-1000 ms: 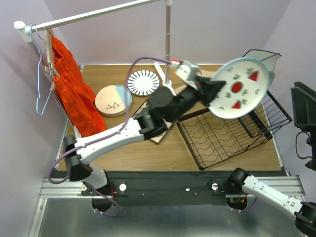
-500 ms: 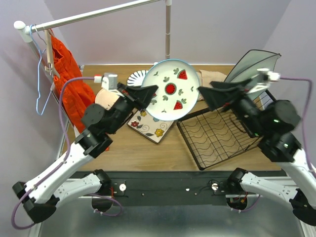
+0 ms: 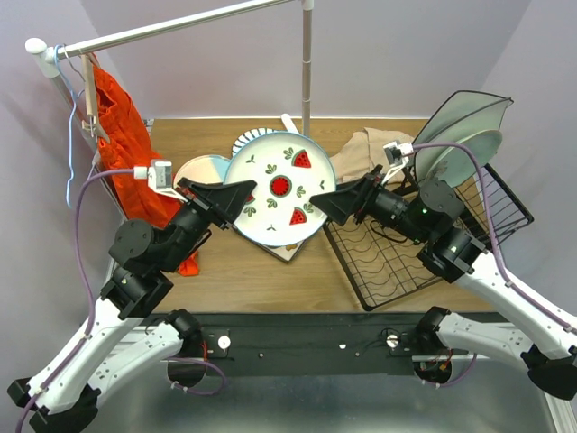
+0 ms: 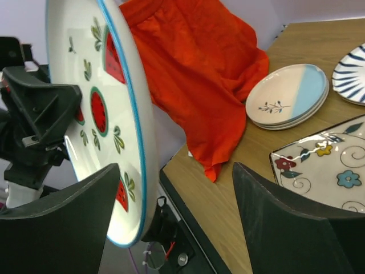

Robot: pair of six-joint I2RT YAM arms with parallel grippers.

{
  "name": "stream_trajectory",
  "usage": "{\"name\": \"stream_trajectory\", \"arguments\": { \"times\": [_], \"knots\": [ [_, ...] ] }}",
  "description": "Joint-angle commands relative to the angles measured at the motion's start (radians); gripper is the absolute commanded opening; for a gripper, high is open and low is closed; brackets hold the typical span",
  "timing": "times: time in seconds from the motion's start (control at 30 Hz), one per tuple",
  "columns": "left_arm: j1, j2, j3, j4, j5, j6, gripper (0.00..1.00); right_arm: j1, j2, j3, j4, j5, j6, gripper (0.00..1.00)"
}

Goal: Unload the plates from the dish rack

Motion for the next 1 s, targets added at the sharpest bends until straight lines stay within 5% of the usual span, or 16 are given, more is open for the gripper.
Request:
{"name": "stream_trajectory", "arguments": {
  "times": [0.0, 0.23, 0.33, 0.4, 0.43, 0.6, 0.83, 0.97],
  "knots": [
    [0.010, -0.016, -0.022, 0.116, 0.085, -0.098, 0.00, 0.004, -0.015, -0.062, 0.156, -0.116, 0.076, 0.78],
    [0.028, 0.016, -0.064, 0.169, 0.132, -0.163, 0.00, 0.004, -0.079, -0.154, 0.280, -0.097, 0.191, 0.34],
    [0.050, 0.037, -0.079, 0.178, 0.152, -0.193, 0.00, 0.005, -0.093, -0.175, 0.282, -0.083, 0.222, 0.01],
    [0.062, 0.046, -0.085, 0.180, 0.160, -0.206, 0.04, 0.004, -0.090, -0.181, 0.283, -0.065, 0.248, 0.01],
    [0.071, 0.054, -0.087, 0.177, 0.160, -0.207, 0.21, 0.004, -0.090, -0.180, 0.280, -0.060, 0.254, 0.01],
    [0.082, 0.068, -0.113, 0.139, 0.087, -0.195, 0.54, 0.004, -0.091, -0.157, 0.277, -0.015, 0.287, 0.01],
    [0.096, 0.076, -0.099, 0.030, -0.034, -0.143, 0.71, 0.004, -0.105, -0.128, 0.245, 0.124, 0.276, 0.01],
    [0.099, 0.076, -0.072, -0.070, -0.159, -0.111, 0.72, 0.004, -0.090, -0.117, 0.234, 0.166, 0.270, 0.01]
  ]
}}
